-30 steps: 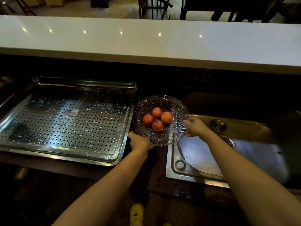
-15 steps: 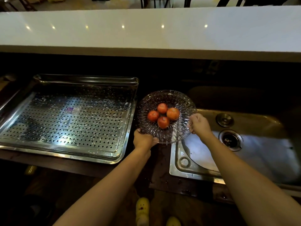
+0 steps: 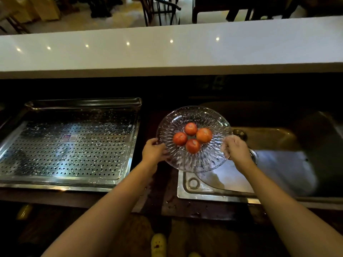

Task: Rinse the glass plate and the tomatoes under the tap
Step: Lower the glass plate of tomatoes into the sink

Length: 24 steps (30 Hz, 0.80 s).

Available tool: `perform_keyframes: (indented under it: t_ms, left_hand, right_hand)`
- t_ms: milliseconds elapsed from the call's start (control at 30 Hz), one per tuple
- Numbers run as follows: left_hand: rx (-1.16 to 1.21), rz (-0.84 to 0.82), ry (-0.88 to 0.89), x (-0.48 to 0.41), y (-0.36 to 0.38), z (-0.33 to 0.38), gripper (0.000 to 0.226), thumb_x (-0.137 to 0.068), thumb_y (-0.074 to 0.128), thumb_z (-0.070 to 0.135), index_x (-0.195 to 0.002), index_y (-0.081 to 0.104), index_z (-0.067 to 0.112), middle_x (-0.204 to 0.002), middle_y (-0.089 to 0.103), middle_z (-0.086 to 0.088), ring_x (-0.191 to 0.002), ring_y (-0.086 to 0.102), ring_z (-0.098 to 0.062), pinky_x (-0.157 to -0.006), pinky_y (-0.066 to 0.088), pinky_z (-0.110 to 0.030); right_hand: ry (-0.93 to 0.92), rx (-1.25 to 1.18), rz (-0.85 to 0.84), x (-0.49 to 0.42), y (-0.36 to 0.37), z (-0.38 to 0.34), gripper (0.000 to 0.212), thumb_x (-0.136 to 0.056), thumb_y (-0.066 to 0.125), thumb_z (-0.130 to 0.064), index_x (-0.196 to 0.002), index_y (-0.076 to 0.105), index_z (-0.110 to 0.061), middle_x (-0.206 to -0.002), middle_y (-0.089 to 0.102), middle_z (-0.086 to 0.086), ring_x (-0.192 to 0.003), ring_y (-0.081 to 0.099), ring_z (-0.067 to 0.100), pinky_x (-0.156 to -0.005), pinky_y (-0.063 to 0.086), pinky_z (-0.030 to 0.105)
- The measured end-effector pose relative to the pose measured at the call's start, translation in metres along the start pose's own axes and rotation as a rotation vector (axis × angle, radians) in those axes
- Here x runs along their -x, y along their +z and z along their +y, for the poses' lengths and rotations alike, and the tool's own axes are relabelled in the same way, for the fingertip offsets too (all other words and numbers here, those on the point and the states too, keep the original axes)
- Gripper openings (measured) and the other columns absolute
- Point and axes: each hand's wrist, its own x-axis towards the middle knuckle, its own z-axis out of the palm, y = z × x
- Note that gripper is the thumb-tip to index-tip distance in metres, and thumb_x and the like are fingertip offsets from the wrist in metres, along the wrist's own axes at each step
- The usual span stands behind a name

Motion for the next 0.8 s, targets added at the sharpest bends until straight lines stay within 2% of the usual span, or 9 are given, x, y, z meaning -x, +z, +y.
perform_keyframes:
  t_ms: [133, 233, 367, 433, 533, 633, 800]
  left_hand:
    - [-0.153, -0.088, 0.058, -0.003, 0.012, 0.027, 0.043, -0.086, 0.054, -0.006, -0.128, 0.046, 0.001, -0.078, 0.058, -0.01, -0.061, 0.057, -0.018, -0.046, 0.055, -0.027]
    - [-0.283, -0.164, 0.079, 0.0, 0.032, 0.037, 0.039, -0.084, 0.056, -0.01, -0.121, 0.051, -0.001, -0.074, 0.057, -0.012, -0.057, 0.057, -0.021, -0.041, 0.054, -0.026]
    - [-0.382, -0.255, 0.087, 0.01, 0.071, 0.032, 0.027, -0.083, 0.055, -0.014, -0.106, 0.053, 0.0, -0.066, 0.054, -0.015, -0.035, 0.057, -0.013, -0.035, 0.05, -0.023]
    - [-0.405, -0.296, 0.075, 0.013, 0.092, 0.027, 0.023, -0.083, 0.053, -0.015, -0.099, 0.05, 0.002, -0.066, 0.053, -0.016, -0.031, 0.054, -0.009, -0.036, 0.052, -0.024]
    - [-0.431, -0.322, 0.053, 0.009, 0.12, 0.019, 0.025, -0.084, 0.052, -0.015, -0.101, 0.046, 0.003, -0.066, 0.052, -0.016, -0.031, 0.055, -0.01, -0.039, 0.053, -0.027]
    - [-0.484, -0.35, 0.042, 0.002, 0.153, 0.015, 0.027, -0.085, 0.052, -0.014, -0.104, 0.045, 0.003, -0.063, 0.053, -0.017, -0.03, 0.056, -0.012, -0.039, 0.053, -0.027]
    - [-0.562, -0.42, 0.036, -0.009, 0.206, -0.004, 0.028, -0.084, 0.05, -0.018, -0.103, 0.042, 0.001, -0.062, 0.052, -0.017, -0.039, 0.055, -0.022, -0.036, 0.05, -0.025]
  right_hand:
    - [-0.044, 0.011, -0.001, 0.006, -0.029, -0.002, 0.022, -0.094, 0.04, -0.013, -0.077, 0.052, -0.011, -0.047, 0.057, -0.002, -0.034, 0.041, 0.004, -0.035, 0.034, 0.017]
    - [-0.05, 0.027, 0.02, 0.009, -0.056, -0.001, 0.02, -0.094, 0.039, -0.012, -0.08, 0.053, -0.01, -0.046, 0.059, -0.004, -0.033, 0.042, 0.004, -0.035, 0.034, 0.015]
    - [-0.042, 0.052, 0.066, 0.017, -0.101, 0.006, 0.022, -0.094, 0.042, -0.013, -0.074, 0.054, -0.012, -0.047, 0.058, -0.002, -0.033, 0.043, 0.005, -0.034, 0.034, 0.016]
    - [-0.017, 0.081, 0.091, 0.02, -0.121, 0.009, 0.025, -0.094, 0.043, -0.017, -0.072, 0.054, -0.014, -0.051, 0.058, -0.001, -0.034, 0.045, 0.004, -0.034, 0.034, 0.014]
    - [0.018, 0.133, 0.112, 0.022, -0.147, 0.013, 0.026, -0.095, 0.044, -0.021, -0.073, 0.054, -0.014, -0.056, 0.057, 0.004, -0.039, 0.048, 0.007, -0.038, 0.036, 0.018]
    - [0.077, 0.135, 0.152, 0.019, -0.172, 0.019, 0.028, -0.095, 0.045, -0.016, -0.068, 0.053, -0.013, -0.059, 0.056, 0.01, -0.042, 0.048, 0.013, -0.044, 0.037, 0.025]
    - [0.28, 0.181, 0.273, 0.014, -0.204, 0.05, 0.024, -0.096, 0.046, -0.014, -0.076, 0.055, -0.005, -0.061, 0.053, 0.01, -0.031, 0.047, 0.0, -0.037, 0.039, 0.017]
